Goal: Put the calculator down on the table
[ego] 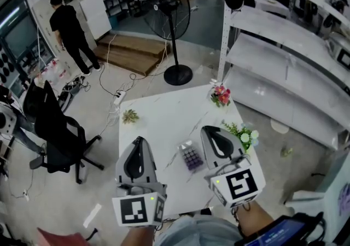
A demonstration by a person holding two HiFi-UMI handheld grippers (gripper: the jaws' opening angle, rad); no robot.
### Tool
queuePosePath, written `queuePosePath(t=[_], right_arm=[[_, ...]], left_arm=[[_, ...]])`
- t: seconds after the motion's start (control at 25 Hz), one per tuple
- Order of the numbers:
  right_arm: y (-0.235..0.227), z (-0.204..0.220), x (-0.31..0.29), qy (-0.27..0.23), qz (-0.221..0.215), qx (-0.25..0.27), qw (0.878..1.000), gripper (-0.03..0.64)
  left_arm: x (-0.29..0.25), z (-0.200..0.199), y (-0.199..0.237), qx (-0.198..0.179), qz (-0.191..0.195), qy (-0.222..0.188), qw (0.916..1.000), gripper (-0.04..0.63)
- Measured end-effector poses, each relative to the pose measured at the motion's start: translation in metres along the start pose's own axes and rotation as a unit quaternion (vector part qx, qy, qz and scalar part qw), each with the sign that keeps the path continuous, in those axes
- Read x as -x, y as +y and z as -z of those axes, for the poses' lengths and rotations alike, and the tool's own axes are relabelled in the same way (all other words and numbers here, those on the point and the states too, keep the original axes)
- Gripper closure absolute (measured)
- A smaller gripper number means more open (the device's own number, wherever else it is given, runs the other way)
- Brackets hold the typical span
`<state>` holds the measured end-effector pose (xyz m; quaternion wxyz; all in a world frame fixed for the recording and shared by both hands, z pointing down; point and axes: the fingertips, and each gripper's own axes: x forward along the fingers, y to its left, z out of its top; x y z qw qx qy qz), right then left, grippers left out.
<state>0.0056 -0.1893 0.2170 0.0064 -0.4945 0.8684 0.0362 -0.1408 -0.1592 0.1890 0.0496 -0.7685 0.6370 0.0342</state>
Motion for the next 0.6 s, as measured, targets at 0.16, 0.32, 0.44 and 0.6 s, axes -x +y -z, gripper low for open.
queuePosePath(t=[0.16, 0.32, 0.44, 0.6], right_arm=[[0.0027, 0.0033, 0.0005, 0.009, -0.005, -0.002, 1.0, 0.601], [0.0034, 0.0013, -0.0006, 0.003, -0.005, -0.005, 1.0, 0.6], [0.0037, 0.0064, 0.0006, 0.015, -0.005, -0.007, 1.0, 0.601], [0.0046, 0.0059, -0.0015, 0.014, -0.007, -0.01, 1.0, 0.6]], left_arm=[[0.0018, 0.0003, 0.0014, 0.008, -0.007, 0.001, 0.9999, 0.588], [0.0027, 0.0014, 0.0026, 0.006, -0.008, 0.005, 0.9999, 0.588], [0.0029, 0.0039, 0.0014, 0.009, -0.005, 0.01, 0.9999, 0.588], [0.0021, 0.0062, 0.0018, 0.008, -0.004, 0.016, 0.9998, 0.588]])
